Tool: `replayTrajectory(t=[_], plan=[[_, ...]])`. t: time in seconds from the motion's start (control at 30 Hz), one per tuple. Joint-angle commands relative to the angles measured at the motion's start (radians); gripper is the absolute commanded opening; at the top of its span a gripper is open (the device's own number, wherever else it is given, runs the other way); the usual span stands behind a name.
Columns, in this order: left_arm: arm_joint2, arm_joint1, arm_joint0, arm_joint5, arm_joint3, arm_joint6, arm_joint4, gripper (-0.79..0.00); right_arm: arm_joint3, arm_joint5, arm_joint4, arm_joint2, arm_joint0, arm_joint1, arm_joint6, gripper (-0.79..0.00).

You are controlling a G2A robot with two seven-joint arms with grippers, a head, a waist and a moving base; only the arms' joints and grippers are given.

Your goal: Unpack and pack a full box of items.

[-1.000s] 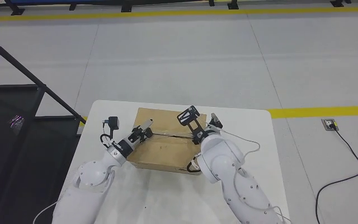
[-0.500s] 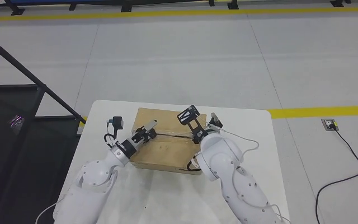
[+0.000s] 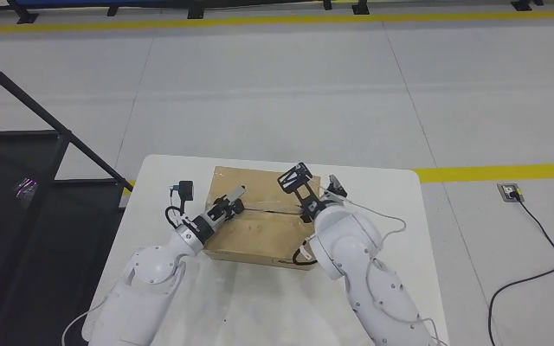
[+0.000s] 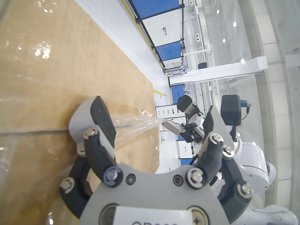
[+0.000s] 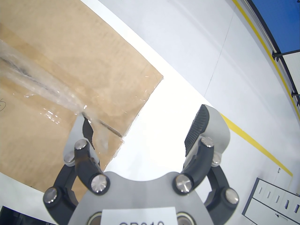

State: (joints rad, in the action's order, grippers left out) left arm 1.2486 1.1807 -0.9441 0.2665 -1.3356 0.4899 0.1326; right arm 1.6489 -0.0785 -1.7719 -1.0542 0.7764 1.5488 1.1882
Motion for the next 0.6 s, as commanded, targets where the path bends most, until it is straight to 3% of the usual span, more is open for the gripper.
replayTrajectory(t=[0.0,0.23,0.57], plan=[[0.000,0.000,0.001,-0.002,0.001,0.000,-0.002,0.000,0.010,-0.003,-0.003,-0.007,0.007,0.000,0.002,0.000],[0.004,0.002,-0.002,-0.001,-0.007,0.003,-0.001,0.000,0.053,0.009,0.017,-0.038,0.042,0.001,-0.026,0.000],[0.056,-0.005,-0.054,0.024,-0.106,0.008,0.027,0.000,0.103,-0.093,0.450,-0.152,0.059,0.005,-0.156,0.000]])
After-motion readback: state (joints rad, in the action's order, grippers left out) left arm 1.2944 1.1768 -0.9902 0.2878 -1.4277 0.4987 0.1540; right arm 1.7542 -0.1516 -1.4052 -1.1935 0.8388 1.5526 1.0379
